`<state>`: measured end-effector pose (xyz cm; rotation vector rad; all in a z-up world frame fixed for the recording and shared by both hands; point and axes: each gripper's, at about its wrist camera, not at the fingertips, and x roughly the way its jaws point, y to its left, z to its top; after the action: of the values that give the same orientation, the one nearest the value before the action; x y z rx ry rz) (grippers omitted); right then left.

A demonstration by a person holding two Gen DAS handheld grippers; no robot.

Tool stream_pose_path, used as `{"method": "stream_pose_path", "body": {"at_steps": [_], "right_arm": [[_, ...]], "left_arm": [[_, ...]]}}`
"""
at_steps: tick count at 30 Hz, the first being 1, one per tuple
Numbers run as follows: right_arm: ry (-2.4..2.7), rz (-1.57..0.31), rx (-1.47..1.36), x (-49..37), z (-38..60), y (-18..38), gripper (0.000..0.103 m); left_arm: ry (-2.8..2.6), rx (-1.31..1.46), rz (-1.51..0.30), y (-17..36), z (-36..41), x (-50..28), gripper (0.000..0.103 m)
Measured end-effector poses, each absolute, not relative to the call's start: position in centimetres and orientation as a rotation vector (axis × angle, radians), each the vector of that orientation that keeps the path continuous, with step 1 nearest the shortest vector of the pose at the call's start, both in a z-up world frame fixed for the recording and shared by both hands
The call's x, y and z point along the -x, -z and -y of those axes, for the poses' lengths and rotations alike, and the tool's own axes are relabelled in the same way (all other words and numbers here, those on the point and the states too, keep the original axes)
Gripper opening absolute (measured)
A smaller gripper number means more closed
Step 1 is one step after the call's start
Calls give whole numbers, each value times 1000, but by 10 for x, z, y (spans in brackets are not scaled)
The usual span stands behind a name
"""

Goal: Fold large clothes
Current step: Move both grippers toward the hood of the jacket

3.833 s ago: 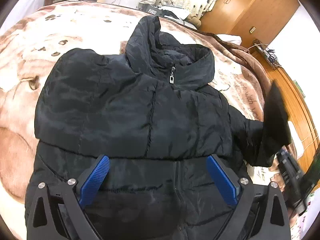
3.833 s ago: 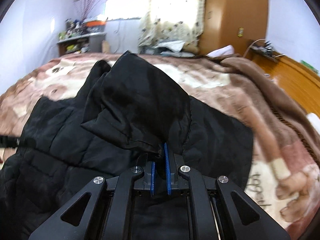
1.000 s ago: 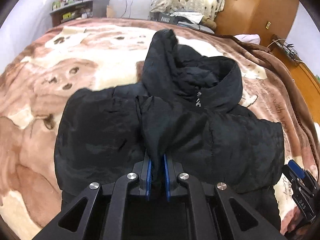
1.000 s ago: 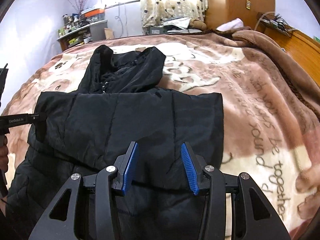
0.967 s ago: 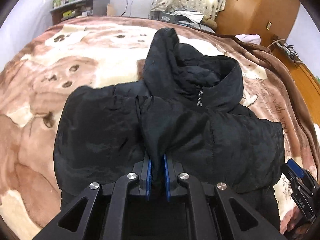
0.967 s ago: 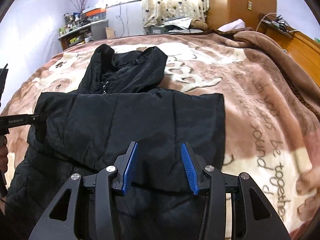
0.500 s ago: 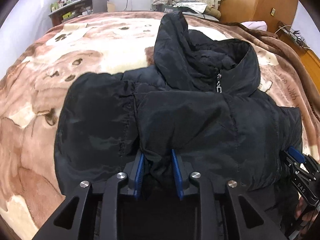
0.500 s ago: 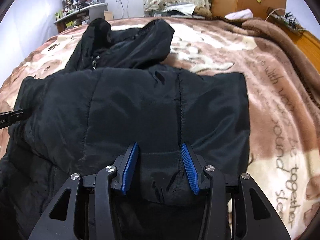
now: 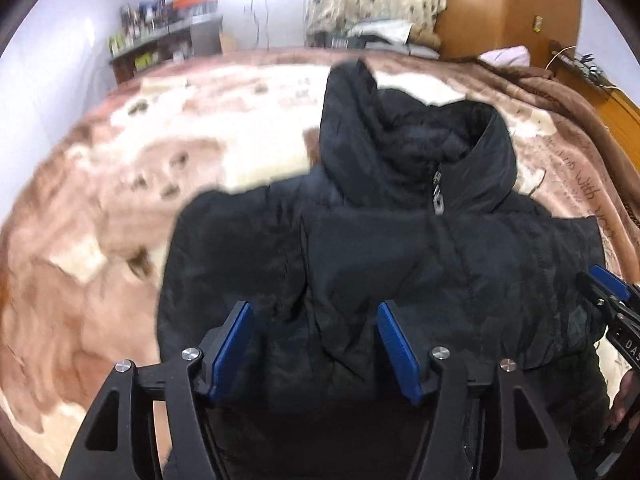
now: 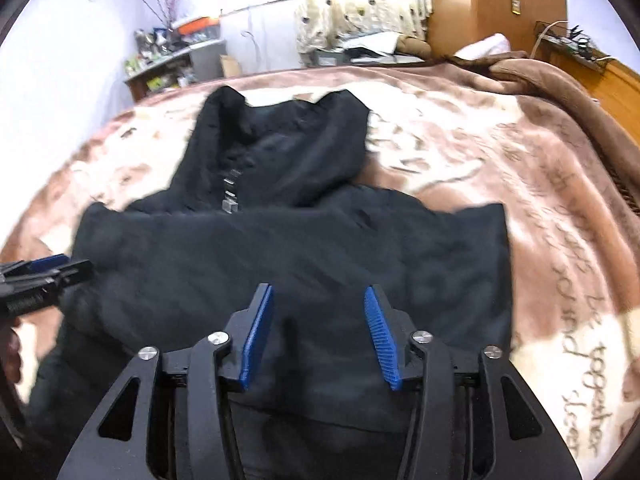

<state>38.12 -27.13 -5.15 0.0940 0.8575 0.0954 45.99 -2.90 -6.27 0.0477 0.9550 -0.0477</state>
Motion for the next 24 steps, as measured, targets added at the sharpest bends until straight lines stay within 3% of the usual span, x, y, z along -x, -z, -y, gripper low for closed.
{"method": "stream_pose_path", "body": {"at_steps": [5,10,24], "right_arm": [[-127,-887,-52,-397,246,63,51],[-126,-943,-20,-408,232,88,53],[-144,-942,48,-412,230,110,58]], "left_arm": [[69,-109,-913,60,49,-460,65],[82,-156,-1004,97,63,-471,65],[110,-134,-979,124,53,-480,86]]}}
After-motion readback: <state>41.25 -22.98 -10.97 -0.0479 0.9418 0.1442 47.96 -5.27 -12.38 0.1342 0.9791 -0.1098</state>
